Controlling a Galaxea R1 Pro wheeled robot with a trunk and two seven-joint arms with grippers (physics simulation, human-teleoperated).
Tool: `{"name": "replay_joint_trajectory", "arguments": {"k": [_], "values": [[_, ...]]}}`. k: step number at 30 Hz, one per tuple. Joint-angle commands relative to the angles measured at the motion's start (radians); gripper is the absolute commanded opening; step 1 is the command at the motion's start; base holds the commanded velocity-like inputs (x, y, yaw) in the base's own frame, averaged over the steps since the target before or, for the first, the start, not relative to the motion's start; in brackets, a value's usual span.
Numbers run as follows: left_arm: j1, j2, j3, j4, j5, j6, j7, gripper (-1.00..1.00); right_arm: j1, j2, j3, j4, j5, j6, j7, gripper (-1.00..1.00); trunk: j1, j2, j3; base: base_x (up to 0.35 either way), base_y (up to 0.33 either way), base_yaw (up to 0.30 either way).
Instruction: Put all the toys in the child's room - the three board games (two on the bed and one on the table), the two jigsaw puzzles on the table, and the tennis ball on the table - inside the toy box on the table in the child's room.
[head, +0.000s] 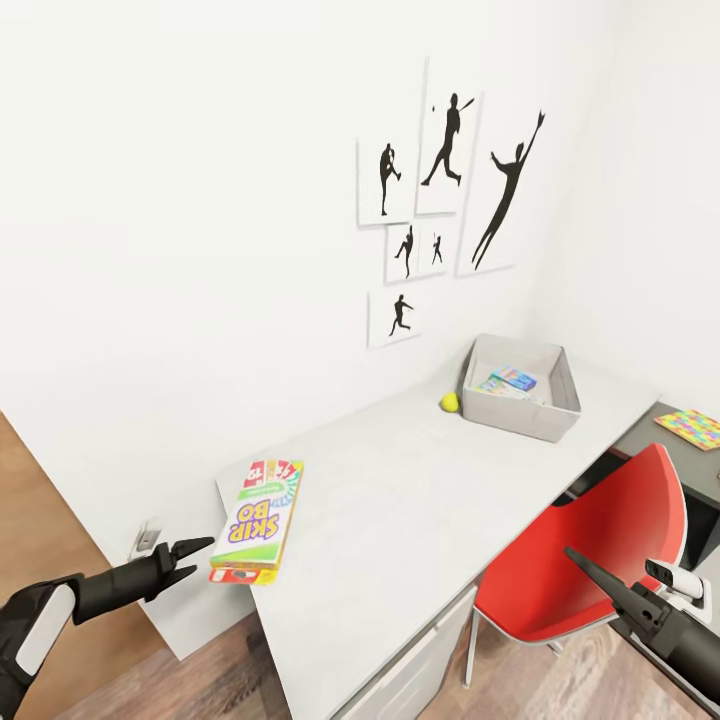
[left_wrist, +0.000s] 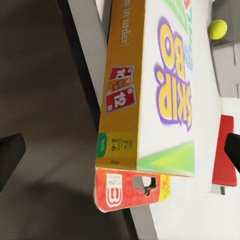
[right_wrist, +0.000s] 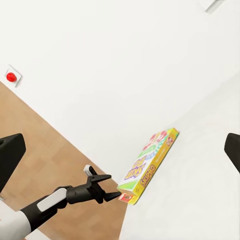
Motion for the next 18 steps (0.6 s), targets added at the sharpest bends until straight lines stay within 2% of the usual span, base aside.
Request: {"name": "replay_joint_trajectory", "arguments": {"k": [1,11,18], "values": [[-0.001,-0.002,0.001,0.000,-0.001,0.004,-0.003,1.00,-0.001,0.000,0.000,0.000,-0.002,0.009,0.002,1.00,0.000,-0.001,-0.001,0.000,0.000,-0.035],[-0.001,-0.007,0.001,0.000,-0.001,0.004,-0.003,1.00,-0.001,0.000,0.000,0.000,-0.002,0.009,0.002,1.00,0.000,-0.001,0.008,0.000,0.000,-0.121],[-0.001,-0.007,0.001,0.000,-0.001,0.004,-0.003,1.00,-0.001,0.000,0.000,0.000,-0.002,0.009,0.002,1.00,0.000,-0.001,0.010,0.000,0.000,-0.046]]}}
